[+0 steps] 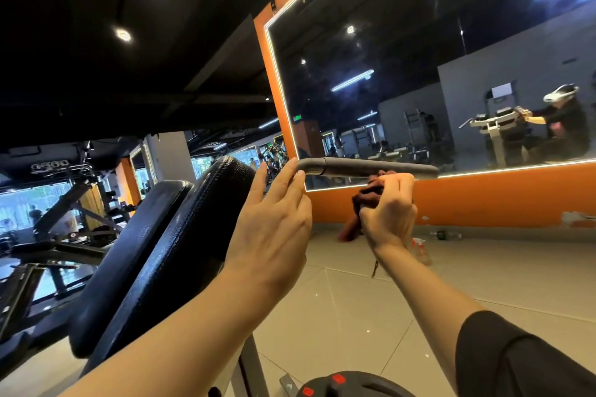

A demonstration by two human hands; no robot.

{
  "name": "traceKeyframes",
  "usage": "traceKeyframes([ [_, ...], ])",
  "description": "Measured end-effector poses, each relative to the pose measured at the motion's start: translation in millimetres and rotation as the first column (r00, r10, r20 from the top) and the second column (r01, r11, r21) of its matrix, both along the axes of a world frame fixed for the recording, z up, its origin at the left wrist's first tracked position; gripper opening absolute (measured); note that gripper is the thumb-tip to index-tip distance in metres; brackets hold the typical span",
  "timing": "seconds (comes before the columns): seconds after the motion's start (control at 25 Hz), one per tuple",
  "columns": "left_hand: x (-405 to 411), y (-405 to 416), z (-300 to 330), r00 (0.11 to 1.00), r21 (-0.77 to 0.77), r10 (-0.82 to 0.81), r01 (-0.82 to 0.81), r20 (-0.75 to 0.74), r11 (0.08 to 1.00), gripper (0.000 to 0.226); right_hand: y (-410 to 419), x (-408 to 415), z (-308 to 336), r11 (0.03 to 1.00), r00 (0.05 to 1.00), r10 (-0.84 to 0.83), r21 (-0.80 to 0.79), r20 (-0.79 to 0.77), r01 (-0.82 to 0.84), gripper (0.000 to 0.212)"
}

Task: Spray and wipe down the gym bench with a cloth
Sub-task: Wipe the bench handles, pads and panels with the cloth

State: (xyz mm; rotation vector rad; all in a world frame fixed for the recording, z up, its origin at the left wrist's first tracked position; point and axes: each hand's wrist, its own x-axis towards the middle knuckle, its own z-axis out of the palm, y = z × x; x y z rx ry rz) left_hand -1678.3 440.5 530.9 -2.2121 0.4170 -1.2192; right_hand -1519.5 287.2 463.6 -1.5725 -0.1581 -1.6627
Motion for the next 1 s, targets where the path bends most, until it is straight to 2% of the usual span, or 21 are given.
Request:
traceKeyframes([
  [0.04,2,-1,-1,1.000,-0.010,0.001,-0.001,-0.014,1.000,0.046,-1,-2,-5,0.997,0.999,-0.005,0.071,-0.047,0.008,0.037],
  [0.12,2,-2,-1,1.000,-0.009,-0.012,0.011,-0.028,1.000,0.042,7,-9,-7,0.993,0.999,0.051,0.103,0.003,-0.051,0.041],
  [0.24,-2,-6,0,0.999,0.053,0.028,-0.027,-0.015,0.998,0.049,27,-22,1,0.976,0.962,0.195,-0.140,0.191,-0.170,0.051],
  [0.36,-6,-17,-4,0.998,0.173,0.057,-0.059,0.017,0.983,0.063,31,-22,12,0.961,0.945,0.108,-0.275,0.308,-0.020,0.034],
  [0.48,-5,-33,-7,0.983,0.201,0.163,-0.144,-0.084,0.969,0.065,8,-6,16,0.910,0.939,-0.023,-0.381,0.343,0.162,0.019],
  [0.56,0,-38,-11,0.980,0.186,0.171,-0.149,-0.106,0.971,0.066,-4,0,15,0.937,0.954,-0.050,-0.317,0.295,0.147,0.020],
  [0.64,6,-40,-14,0.979,0.158,0.167,-0.148,-0.113,0.976,0.070,3,1,12,0.949,0.952,-0.029,-0.292,0.306,0.123,0.031],
  [0.72,11,-42,-17,0.977,0.149,0.194,-0.179,-0.093,0.972,0.071,20,0,12,0.915,0.935,0.009,-0.379,0.354,0.134,0.043],
  [0.8,15,-44,-20,0.970,0.114,0.213,-0.200,-0.115,0.973,0.067,20,4,18,0.871,0.929,-0.001,-0.456,0.369,0.182,0.041],
  [0.88,15,-46,-19,0.960,0.100,0.219,-0.204,-0.172,0.974,0.076,0,16,15,0.883,0.951,-0.052,-0.431,0.305,0.187,0.027],
  [0.96,14,-47,-23,0.955,0.148,0.199,-0.168,-0.220,0.974,0.089,-26,27,-2,0.956,0.979,-0.089,-0.259,0.183,0.135,0.017],
  [1.0,16,-49,-25,0.957,0.156,0.183,-0.150,-0.223,0.976,0.088,-33,29,-12,0.974,0.983,-0.097,-0.187,0.155,0.125,0.021],
])
